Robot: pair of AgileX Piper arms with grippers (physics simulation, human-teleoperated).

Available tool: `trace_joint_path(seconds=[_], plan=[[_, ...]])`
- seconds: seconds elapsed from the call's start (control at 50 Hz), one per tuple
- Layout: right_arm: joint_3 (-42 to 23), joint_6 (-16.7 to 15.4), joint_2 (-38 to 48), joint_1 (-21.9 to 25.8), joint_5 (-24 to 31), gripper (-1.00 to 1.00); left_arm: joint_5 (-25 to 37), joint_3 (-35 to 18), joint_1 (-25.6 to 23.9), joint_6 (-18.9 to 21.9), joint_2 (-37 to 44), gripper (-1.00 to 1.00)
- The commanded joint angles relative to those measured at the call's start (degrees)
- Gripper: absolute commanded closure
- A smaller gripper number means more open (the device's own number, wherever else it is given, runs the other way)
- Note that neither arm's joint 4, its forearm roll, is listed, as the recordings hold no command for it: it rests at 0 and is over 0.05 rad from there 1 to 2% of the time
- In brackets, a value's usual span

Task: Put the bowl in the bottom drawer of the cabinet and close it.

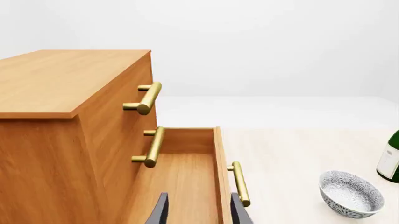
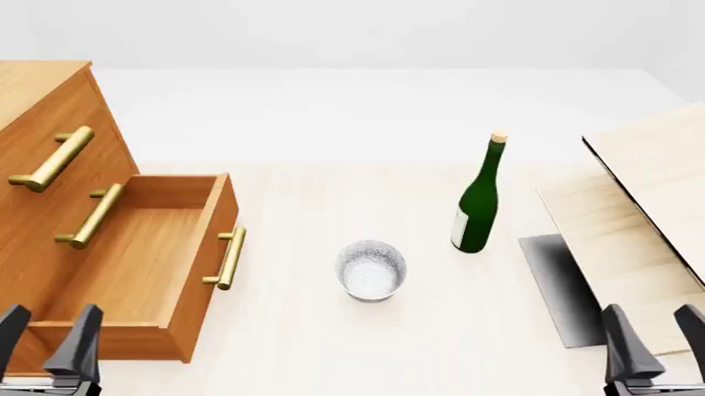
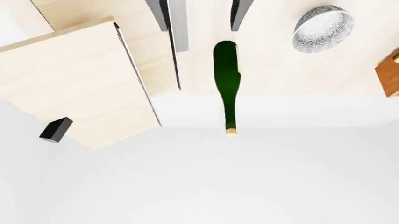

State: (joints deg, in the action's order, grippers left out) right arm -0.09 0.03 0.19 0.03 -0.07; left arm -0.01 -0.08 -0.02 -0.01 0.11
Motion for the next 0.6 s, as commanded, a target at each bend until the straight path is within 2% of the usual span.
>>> trace_joint_path(seconds=[0.02, 0.24, 0.26, 0.28, 0.6], plan=[[0.0, 0.1, 0.3, 0.0, -0.2, -1.00, -0.2, -0.1, -0.2, 0.0, 0.3, -1.00], [-0.2, 0.1, 0.5, 0.0, -0.2, -1.00, -0.2, -0.2, -0.5, 0.2, 0.4, -1.00], [-0.2, 0.1, 0.5, 0.0, -0.3, -1.00, 1.0, -0.1, -2.5, 4.9, 0.0, -1.00], [-0.2, 0.1, 0.5, 0.0, -0.3, -1.00, -0.1, -0.2, -1.4, 1.1, 0.1, -1.00], [-0.2, 0.1, 0.5, 0.0, -0.3, -1.00, 0.2, -0.6, -2.1, 1.4, 0.1, -1.00]])
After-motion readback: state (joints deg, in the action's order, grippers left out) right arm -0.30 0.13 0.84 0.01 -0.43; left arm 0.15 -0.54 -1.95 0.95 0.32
